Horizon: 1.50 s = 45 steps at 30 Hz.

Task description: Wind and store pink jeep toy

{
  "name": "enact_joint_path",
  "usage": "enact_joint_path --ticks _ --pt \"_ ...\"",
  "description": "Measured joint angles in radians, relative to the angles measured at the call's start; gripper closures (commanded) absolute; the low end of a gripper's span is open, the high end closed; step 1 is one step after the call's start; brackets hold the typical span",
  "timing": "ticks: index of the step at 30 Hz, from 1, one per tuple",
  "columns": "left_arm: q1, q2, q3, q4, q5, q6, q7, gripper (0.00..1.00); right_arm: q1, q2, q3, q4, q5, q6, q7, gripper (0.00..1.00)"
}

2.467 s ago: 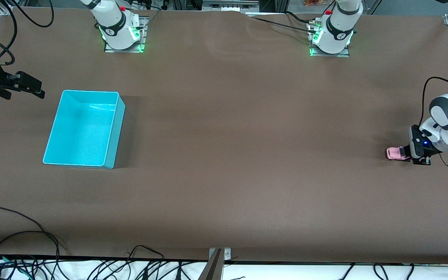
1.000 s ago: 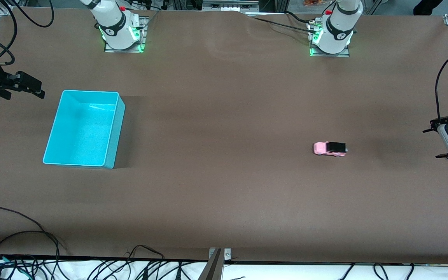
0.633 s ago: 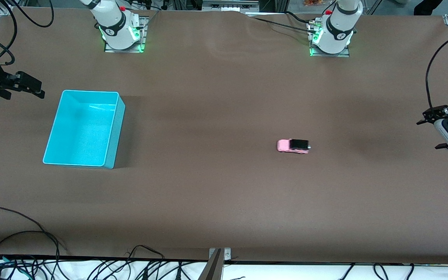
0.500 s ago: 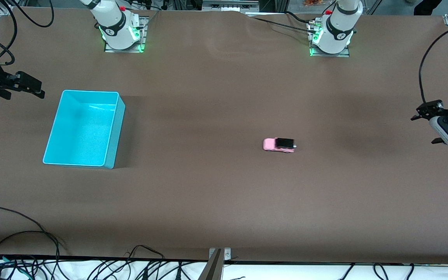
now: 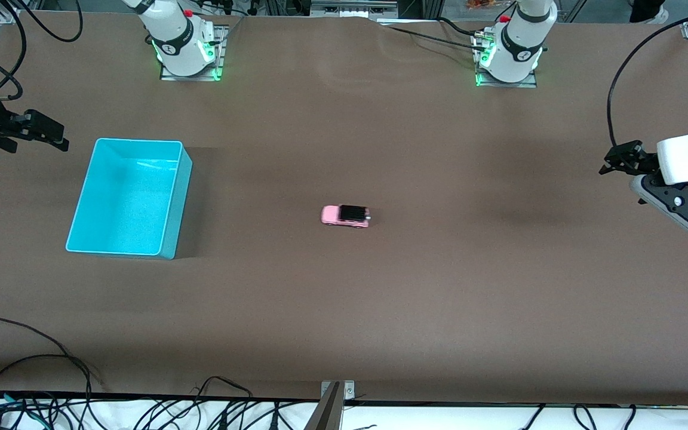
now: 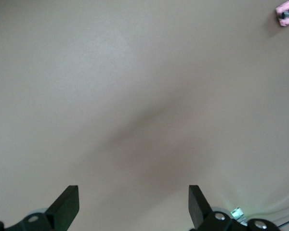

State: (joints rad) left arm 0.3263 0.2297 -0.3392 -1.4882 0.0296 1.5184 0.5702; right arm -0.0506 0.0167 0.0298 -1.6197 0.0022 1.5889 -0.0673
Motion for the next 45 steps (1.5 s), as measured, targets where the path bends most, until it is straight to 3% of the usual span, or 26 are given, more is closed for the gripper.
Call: enact_joint_path --ticks 2,20,28,38,45 --pt "-0.001 -0.009 -0.020 0.000 0.000 -0.019 -0.093 0.00 0.000 0.000 0.000 0.000 0.000 0.000 0.000 0.00" --pt "-0.016 -0.032 -0.011 -0.001 0.000 -0.058 -0.161 0.00 0.000 0.000 0.000 0.000 0.000 0.000 0.000 0.00" --pt "-0.098 -0.047 0.069 -0.007 0.000 -0.061 -0.170 0.00 0.000 0.000 0.000 0.000 0.000 0.000 0.000 0.00" --pt "-0.198 -0.121 0.168 -0.072 0.000 0.054 -0.206 0.00 0.000 0.000 0.000 0.000 0.000 0.000 0.000 0.00" --pt "-0.217 -0.165 0.194 -0.114 0.000 0.071 -0.273 0.00 0.001 0.000 0.003 0.000 0.000 -0.003 -0.001 0.00"
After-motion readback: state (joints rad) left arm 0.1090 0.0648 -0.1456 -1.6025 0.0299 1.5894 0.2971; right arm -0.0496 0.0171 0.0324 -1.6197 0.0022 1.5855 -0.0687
